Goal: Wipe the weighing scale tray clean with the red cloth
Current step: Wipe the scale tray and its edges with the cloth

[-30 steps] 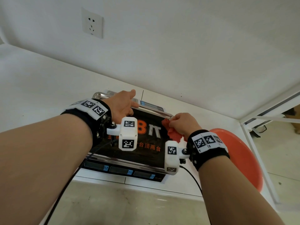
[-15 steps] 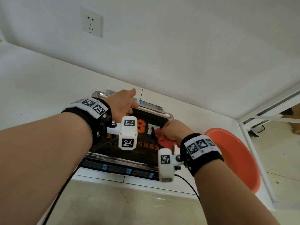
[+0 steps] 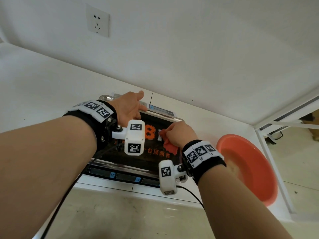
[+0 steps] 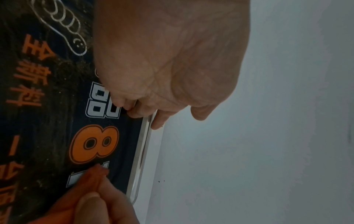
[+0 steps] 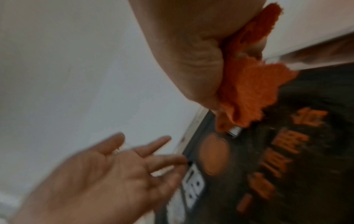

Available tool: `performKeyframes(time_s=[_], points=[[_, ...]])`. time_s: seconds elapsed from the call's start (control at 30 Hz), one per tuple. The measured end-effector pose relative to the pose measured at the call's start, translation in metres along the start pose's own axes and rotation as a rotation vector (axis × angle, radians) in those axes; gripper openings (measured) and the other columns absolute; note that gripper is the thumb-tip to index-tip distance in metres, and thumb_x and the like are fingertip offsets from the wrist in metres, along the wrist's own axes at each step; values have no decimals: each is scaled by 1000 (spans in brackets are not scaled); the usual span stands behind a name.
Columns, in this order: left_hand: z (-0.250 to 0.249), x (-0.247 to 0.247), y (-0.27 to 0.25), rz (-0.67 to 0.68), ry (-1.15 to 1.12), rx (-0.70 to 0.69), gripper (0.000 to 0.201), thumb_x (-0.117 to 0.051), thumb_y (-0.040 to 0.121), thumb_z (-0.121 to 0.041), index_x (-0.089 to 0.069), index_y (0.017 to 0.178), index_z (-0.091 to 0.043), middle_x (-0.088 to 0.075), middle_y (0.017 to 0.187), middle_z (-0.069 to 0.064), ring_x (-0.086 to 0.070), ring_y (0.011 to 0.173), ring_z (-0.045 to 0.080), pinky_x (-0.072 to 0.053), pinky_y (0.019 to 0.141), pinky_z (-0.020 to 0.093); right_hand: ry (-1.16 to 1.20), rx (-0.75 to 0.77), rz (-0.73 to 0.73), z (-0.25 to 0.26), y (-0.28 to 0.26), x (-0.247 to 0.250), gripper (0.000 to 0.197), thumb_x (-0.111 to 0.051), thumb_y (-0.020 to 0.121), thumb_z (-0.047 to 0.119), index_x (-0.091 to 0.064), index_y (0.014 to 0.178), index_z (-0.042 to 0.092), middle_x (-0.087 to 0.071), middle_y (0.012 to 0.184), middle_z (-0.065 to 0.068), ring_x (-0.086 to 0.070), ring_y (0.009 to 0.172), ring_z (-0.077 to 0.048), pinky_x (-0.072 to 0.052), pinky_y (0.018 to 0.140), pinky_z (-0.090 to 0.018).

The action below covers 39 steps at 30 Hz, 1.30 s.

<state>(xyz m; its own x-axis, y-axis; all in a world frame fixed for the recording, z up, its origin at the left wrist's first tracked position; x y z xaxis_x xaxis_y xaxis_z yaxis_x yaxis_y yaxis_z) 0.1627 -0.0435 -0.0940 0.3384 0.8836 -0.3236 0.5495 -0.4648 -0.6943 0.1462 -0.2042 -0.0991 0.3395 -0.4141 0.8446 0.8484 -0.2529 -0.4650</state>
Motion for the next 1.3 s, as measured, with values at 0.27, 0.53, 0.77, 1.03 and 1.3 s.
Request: performKeyframes(time_s=[0.27, 0.53, 0.77, 1.03, 1.3], points=[[2, 3, -3, 0, -6, 0, 74, -18, 95, -60, -18, 152, -14, 0, 158, 21, 2, 147, 36, -5, 117, 53, 382, -50, -53, -20, 10, 19, 14, -68, 86, 13, -71, 77, 23, -74, 86, -4, -69, 71, -17, -60, 72, -33], [-6, 6, -2, -106, 115, -116, 58, -34, 98, -46, -41, 142, -9, -34, 151, 19, -24, 145, 30, -23, 114, 41, 333, 49, 52, 13, 8, -6, 20, -70, 82, 9, -72, 72, 27, -75, 92, -1, -72, 90, -22, -61, 85, -39], [-29, -8, -18, -369, 987, -260, 42, -34, 99, -4, -53, 136, -15, -43, 147, 5, -40, 136, 22, -31, 113, 34, 271, 6, -94, -17, 8, 29, 17, -63, 91, 10, -73, 81, 19, -71, 79, 0, -68, 82, -19, -59, 87, -39], [-12, -4, -10, -375, 1601, -93, 43, -35, 98, -13, -47, 140, -12, -48, 142, 9, -47, 129, 25, -40, 101, 31, 58, 63, 14, -3, 3, 6, 17, -71, 88, 34, -74, 95, 18, -77, 85, -6, -75, 77, -22, -63, 76, -38], [-4, 1, 7, -314, 1792, -31, 47, -34, 99, -12, -36, 146, -11, -36, 151, 7, -35, 139, 24, -30, 114, 33, -28, -14, -124, -29, 11, 38, 7, -67, 86, 27, -71, 81, 25, -72, 71, 4, -71, 72, -16, -62, 77, -38]])
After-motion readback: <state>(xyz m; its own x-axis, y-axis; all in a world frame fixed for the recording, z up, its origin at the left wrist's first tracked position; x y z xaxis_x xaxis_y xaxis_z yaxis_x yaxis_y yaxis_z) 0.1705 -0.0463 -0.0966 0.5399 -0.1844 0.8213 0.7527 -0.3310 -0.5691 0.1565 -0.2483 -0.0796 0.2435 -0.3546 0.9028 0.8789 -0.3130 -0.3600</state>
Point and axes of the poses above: each hand's wrist, its own y-axis towards the middle knuckle, its own x-axis out of the back of the hand, z = x × y, the point moved 10 cm from there along y, towards the middle knuckle
